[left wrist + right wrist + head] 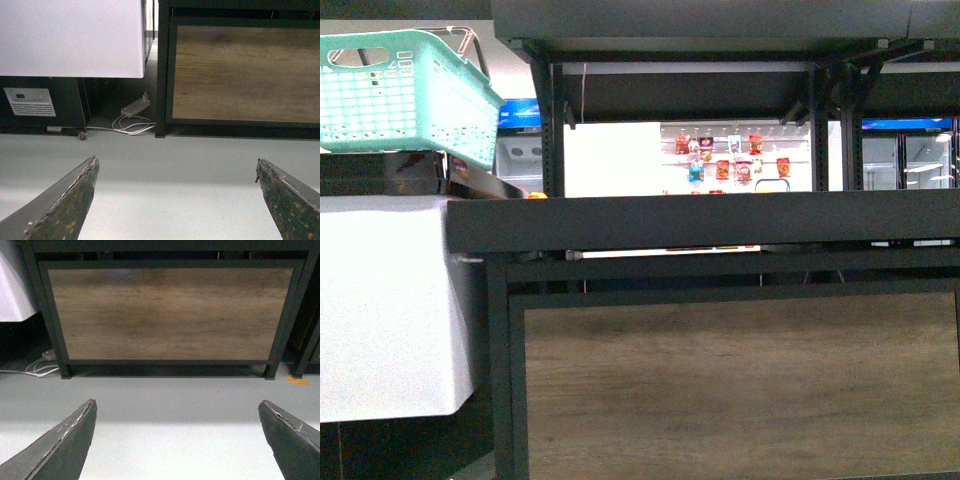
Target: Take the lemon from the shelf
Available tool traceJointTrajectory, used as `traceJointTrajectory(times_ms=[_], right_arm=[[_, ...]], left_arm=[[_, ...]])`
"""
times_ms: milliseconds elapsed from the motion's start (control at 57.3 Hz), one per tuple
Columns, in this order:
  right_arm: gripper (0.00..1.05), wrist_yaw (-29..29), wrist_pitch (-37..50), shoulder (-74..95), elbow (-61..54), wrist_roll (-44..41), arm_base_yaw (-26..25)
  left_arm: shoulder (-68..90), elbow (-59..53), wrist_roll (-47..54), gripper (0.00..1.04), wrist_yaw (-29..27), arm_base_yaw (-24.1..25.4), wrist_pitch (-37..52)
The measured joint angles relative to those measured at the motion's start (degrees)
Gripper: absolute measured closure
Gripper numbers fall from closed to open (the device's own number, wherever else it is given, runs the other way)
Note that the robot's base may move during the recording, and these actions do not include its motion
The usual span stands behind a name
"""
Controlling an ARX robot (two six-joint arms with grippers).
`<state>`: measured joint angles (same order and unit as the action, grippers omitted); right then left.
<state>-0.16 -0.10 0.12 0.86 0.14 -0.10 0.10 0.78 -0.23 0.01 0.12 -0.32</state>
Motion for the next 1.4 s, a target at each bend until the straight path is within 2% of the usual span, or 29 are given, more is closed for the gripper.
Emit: traceJointTrajectory(times_ms=[1397], right_arm=[[0.07, 0.0, 0.0, 0.0, 0.0, 0.0, 0.0]], left_arm=[[0.0, 0.0, 0.0, 0.08, 0.0, 0.0, 0.0]])
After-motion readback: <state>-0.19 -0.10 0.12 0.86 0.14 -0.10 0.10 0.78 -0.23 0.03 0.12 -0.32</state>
